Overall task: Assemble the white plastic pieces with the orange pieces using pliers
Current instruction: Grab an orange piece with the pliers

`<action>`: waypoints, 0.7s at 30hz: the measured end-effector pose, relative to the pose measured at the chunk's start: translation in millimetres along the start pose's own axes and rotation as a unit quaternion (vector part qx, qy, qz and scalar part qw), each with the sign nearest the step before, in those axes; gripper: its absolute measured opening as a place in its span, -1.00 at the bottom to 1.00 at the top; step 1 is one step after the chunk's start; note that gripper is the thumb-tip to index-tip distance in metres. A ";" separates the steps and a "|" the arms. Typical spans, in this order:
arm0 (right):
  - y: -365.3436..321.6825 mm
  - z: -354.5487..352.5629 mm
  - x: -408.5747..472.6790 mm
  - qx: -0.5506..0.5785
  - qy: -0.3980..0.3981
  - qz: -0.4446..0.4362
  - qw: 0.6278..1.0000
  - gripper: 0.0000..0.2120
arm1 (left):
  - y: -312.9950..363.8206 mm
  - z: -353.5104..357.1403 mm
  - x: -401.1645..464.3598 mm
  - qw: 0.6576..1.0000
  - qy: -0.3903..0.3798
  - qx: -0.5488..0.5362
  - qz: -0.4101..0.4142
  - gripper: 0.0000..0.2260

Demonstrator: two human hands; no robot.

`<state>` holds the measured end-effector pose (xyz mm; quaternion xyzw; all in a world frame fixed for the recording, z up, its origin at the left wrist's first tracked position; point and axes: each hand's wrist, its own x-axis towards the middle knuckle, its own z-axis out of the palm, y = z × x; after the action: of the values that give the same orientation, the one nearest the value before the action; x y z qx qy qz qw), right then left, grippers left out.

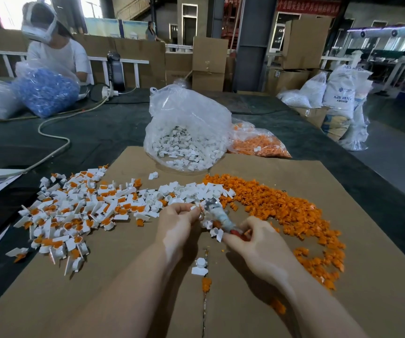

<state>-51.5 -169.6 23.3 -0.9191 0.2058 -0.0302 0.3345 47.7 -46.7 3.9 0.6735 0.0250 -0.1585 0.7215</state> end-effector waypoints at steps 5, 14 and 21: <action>22.0 -11.0 10.4 -0.090 0.137 0.037 0.986 -0.66 | -11.6 -14.3 8.1 0.948 0.014 0.277 0.158 -0.89; 57.9 -15.1 22.6 -0.345 0.204 0.076 0.913 -0.44 | -25.0 -16.9 14.5 0.945 0.031 0.280 0.167 -0.84; 36.0 1.4 16.8 -0.267 0.239 -0.045 0.932 -0.55 | -23.5 -20.0 15.9 0.933 0.015 0.306 0.190 -0.87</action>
<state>-48.8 -200.3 -1.8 -0.9483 0.2390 -0.2082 0.0156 60.1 -31.2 -24.5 0.8563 -0.1426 -0.0079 0.4964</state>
